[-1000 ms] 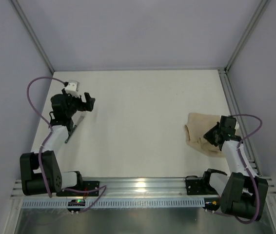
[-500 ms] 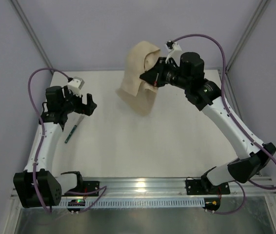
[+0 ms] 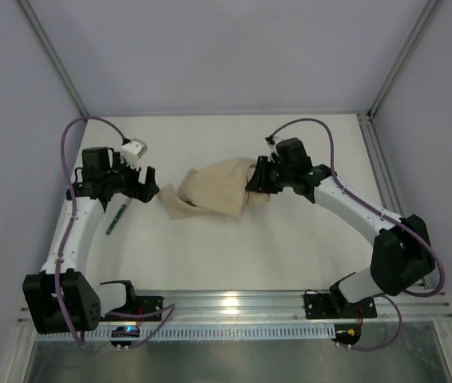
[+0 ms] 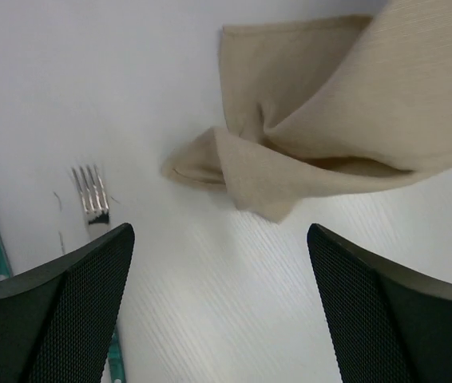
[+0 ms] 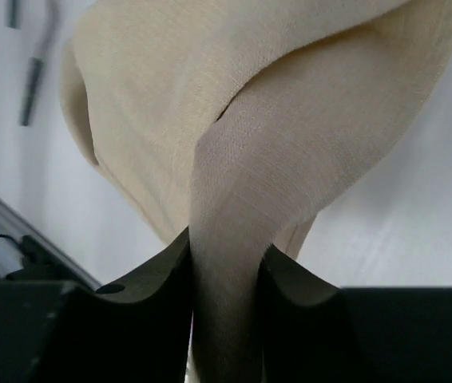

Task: Fold the napkin into a case and place the utensils inside
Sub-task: Place the crumpled napkin at the center of the board.

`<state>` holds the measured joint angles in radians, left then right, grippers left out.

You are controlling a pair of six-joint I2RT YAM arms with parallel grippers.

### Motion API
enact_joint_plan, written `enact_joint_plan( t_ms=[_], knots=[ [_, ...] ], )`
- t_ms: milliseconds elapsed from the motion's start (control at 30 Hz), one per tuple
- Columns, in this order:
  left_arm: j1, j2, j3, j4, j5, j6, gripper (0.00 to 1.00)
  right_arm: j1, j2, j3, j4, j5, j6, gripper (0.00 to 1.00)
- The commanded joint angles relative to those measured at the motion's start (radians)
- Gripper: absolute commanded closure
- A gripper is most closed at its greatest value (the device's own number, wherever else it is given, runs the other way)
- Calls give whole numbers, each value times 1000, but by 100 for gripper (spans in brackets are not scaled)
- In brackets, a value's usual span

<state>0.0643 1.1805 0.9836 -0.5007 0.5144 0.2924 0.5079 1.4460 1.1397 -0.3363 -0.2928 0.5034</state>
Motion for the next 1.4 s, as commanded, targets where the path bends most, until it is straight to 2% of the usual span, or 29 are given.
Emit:
enact_joint_plan(
  t_ms=[0, 67, 100, 167, 267, 433, 500, 633, 700, 733, 867, 1000, 1100, 1167, 1200, 1267, 1367],
  knots=[
    [-8, 36, -26, -105, 12, 88, 11, -96, 22, -101, -29, 76, 0, 64],
    [-9, 50, -49, -125, 12, 129, 16, -152, 28, -147, -55, 112, -9, 53],
    [-11, 51, -60, -133, 9, 137, 19, -190, 31, -149, -72, 174, -14, 52],
    [-11, 57, -78, -125, 0, 148, 21, -192, 25, -129, -142, 266, -57, 49],
    [-12, 68, -94, -90, -25, 145, 27, -167, -18, -118, -174, 354, -71, 47],
    [-12, 126, -97, 6, -86, 78, 28, -33, -75, -84, -243, 507, -42, 47],
    [-12, 166, -82, 22, -94, 59, 30, 7, -94, -98, -245, 512, 3, 47],
    [-12, 223, -56, 56, -97, 22, 30, 86, -105, -155, -172, 411, 76, 46],
    [-12, 241, -43, 76, -117, -2, 29, 139, -104, -155, -179, 440, 101, 39],
    [-11, 263, -24, 77, -123, -22, 28, 155, -107, -146, -194, 458, 118, 30],
    [-9, 306, 29, 83, -137, -76, 24, 195, -121, -89, -299, 604, 139, 22],
    [-11, 355, 81, 105, -140, -148, 18, 224, -157, -31, -403, 791, 162, 21],
    [-11, 425, 140, 102, -137, -217, 19, 260, -161, -23, -411, 807, 165, 22],
    [-11, 485, 176, 84, -123, -243, 23, 283, -122, -18, -402, 794, 162, 28],
    [-12, 505, 208, 73, -120, -255, 27, 296, -107, -12, -412, 800, 168, 36],
    [-17, 537, 230, 44, -116, -253, 34, 331, -82, 11, -438, 840, 193, 43],
    [-27, 574, 231, 33, -116, -230, 36, 339, -111, -14, -347, 775, 166, 39]
  ],
)
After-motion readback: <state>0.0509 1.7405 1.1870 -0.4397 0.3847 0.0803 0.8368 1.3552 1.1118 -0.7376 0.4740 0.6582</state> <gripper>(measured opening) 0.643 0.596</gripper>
